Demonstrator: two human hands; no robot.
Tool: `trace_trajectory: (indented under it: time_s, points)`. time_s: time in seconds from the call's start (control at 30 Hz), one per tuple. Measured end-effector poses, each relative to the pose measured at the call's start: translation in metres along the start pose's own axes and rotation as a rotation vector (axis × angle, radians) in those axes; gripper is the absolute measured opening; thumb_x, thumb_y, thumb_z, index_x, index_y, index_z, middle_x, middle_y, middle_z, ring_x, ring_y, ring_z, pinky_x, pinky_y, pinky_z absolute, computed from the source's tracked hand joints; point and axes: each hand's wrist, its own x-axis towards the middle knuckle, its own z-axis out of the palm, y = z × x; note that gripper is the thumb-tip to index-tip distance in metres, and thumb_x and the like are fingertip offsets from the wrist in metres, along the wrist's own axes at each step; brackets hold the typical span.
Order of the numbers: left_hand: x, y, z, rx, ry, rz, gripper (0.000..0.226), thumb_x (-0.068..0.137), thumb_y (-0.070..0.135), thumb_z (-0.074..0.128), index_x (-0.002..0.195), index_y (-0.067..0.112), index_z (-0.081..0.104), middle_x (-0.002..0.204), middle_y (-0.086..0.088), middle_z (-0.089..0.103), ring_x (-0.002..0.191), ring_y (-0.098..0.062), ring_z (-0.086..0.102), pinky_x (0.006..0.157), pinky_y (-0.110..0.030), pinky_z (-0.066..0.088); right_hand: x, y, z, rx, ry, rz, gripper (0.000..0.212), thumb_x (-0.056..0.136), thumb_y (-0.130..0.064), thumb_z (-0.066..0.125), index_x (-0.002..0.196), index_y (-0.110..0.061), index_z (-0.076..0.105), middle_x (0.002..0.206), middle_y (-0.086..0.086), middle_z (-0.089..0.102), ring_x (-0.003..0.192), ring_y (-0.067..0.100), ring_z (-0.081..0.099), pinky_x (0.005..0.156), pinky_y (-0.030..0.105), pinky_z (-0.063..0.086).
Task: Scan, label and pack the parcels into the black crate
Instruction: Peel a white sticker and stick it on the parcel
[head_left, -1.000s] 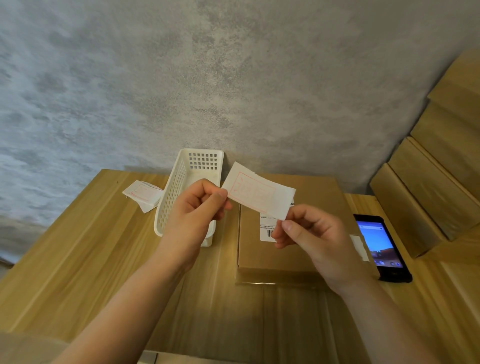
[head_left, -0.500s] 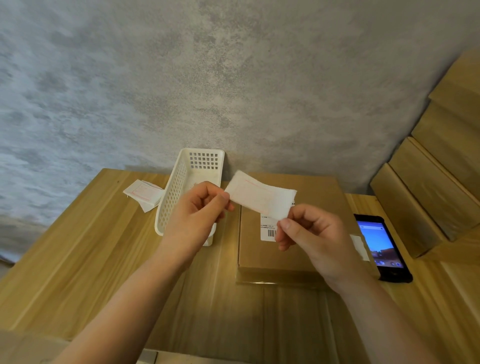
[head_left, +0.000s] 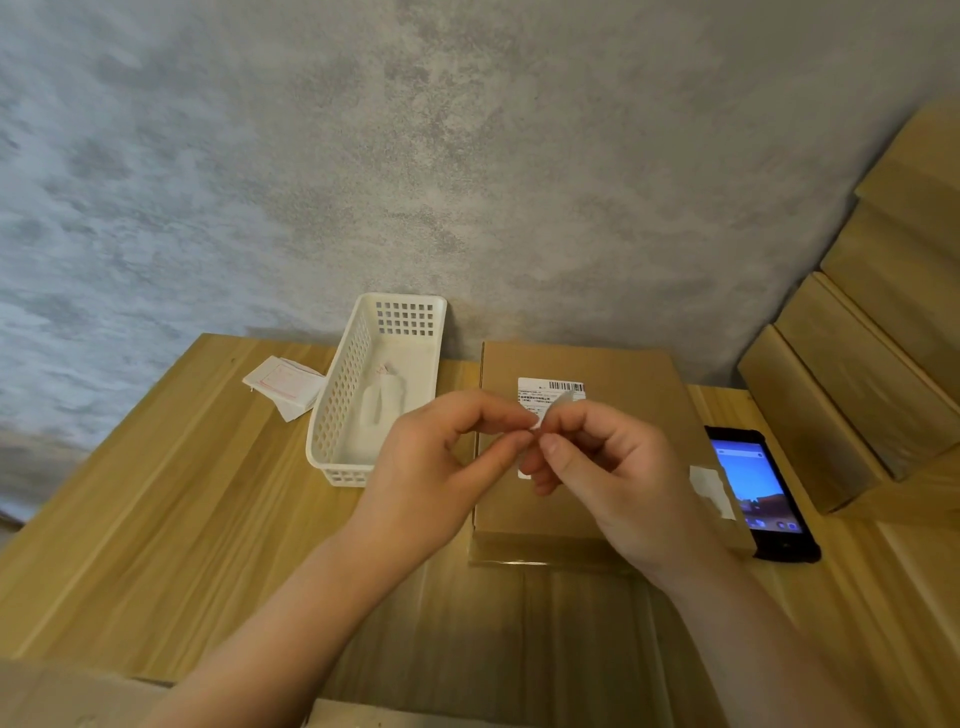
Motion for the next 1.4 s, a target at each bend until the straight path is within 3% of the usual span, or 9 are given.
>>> trace_trajectory:
  time_s: [0.13,0.4,0.77,0.87,1.07,1.17,1.27,1.4]
  points:
    - [0.000,0.003,0.000,-0.026,-0.003,0.011,0.014,0.083,0.032,0.067,0.095,0.027,0.072,0.095,0.012,0.073,0.095,-0.014,0.069,0.085,-0.033,0.055,0.000,-0.001,0.000,-0.045,-0.005,-0.035,0.012,0.093,-0.003,0.059,0.091,-0.010,0.069,0.080,0.008,0.072,0.072,0.016,0.068,0.067,0.025,0.056]
    - [0.001,0.005,-0.002,0.109,0.005,0.148,0.014,0.084,0.014,0.073,0.097,0.019,0.073,0.095,0.011,0.071,0.095,-0.006,0.067,0.084,-0.019,0.052,0.000,-0.001,0.002,-0.079,0.035,-0.053,0.015,0.088,-0.015,0.061,0.082,-0.024,0.071,0.078,0.006,0.072,0.069,0.019,0.068,0.067,0.029,0.058]
    - [-0.001,0.009,-0.004,0.138,0.011,0.157,0.016,0.083,0.010,0.074,0.097,0.018,0.074,0.095,0.012,0.072,0.095,-0.003,0.067,0.085,-0.019,0.052,0.000,0.000,0.002,-0.107,0.038,-0.075,0.011,0.087,-0.015,0.061,0.082,-0.020,0.070,0.076,0.005,0.071,0.068,0.018,0.067,0.064,0.030,0.057]
    - [-0.002,0.013,-0.005,0.157,-0.002,0.156,0.016,0.084,0.009,0.074,0.096,0.018,0.073,0.095,0.011,0.072,0.095,-0.004,0.067,0.084,-0.020,0.052,0.001,-0.001,0.004,-0.140,0.049,-0.107,0.010,0.084,-0.024,0.063,0.076,-0.023,0.068,0.071,0.002,0.067,0.064,0.013,0.062,0.060,0.025,0.053]
    - [-0.003,0.013,-0.004,0.180,-0.036,0.082,0.007,0.083,0.021,0.069,0.089,0.018,0.071,0.089,0.012,0.071,0.090,-0.006,0.068,0.078,-0.028,0.054,0.000,0.001,0.008,-0.297,0.077,-0.156,0.015,0.077,-0.029,0.058,0.070,-0.017,0.063,0.062,0.002,0.056,0.056,0.008,0.049,0.053,0.015,0.039]
    - [-0.003,0.012,-0.005,0.235,-0.057,0.081,0.011,0.082,0.026,0.066,0.089,0.019,0.070,0.086,0.012,0.070,0.088,-0.006,0.067,0.075,-0.027,0.053,0.000,0.003,0.008,-0.376,0.075,-0.167,0.014,0.077,-0.030,0.058,0.070,-0.019,0.062,0.059,0.000,0.054,0.055,0.011,0.048,0.051,0.023,0.039]
    - [-0.003,0.012,-0.004,0.170,-0.042,-0.010,0.003,0.081,0.019,0.069,0.084,0.021,0.070,0.082,0.010,0.071,0.085,-0.008,0.067,0.076,-0.027,0.053,0.003,0.005,0.007,-0.419,0.055,-0.187,0.012,0.079,-0.029,0.059,0.071,-0.021,0.061,0.060,-0.004,0.054,0.057,0.015,0.051,0.052,0.031,0.043]
    - [0.000,0.006,-0.011,0.002,-0.047,-0.194,0.008,0.079,0.015,0.070,0.077,0.021,0.068,0.079,-0.001,0.070,0.076,-0.015,0.065,0.075,-0.039,0.056,0.012,0.005,0.011,-0.390,-0.034,-0.153,0.010,0.078,-0.027,0.059,0.070,-0.021,0.059,0.063,-0.013,0.054,0.060,0.007,0.050,0.054,0.019,0.040]
